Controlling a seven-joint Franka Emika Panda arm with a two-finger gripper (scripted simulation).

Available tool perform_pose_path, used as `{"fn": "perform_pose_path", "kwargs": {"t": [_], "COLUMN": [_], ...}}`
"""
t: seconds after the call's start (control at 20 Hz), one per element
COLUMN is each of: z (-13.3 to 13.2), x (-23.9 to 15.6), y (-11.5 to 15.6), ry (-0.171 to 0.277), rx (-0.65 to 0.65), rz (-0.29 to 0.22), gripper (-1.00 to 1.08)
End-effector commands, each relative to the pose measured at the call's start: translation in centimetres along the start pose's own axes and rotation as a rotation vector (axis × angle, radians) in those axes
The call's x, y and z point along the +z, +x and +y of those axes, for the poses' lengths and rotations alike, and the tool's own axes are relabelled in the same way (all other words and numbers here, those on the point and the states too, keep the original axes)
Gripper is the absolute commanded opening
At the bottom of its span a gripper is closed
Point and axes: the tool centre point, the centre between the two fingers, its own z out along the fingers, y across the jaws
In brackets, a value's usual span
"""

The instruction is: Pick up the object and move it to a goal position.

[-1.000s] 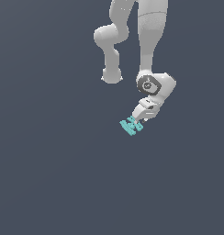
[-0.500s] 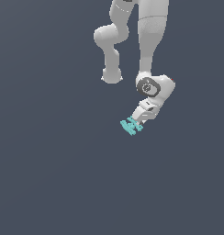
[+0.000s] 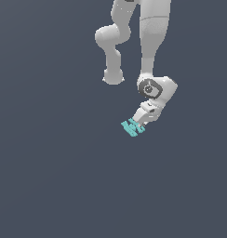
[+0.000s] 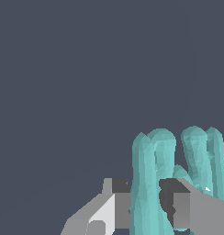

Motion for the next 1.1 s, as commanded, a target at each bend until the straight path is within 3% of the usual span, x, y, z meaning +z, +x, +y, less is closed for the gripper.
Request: {"fn": "perform_pose_path", "kwargs": {"t": [0.0,0.5,1.05], "z": [0.1,1.9,6.9], "x": [0.0,-2.4,-8.6], "y": [0.0,-0.6,-2.3], "ry": [0.0,0.0,0.002], "rx": [0.0,0.0,-0.002], "rz": [0.0,-0.001,-0.003], "gripper": [-1.0,-1.0,-1.0]}}
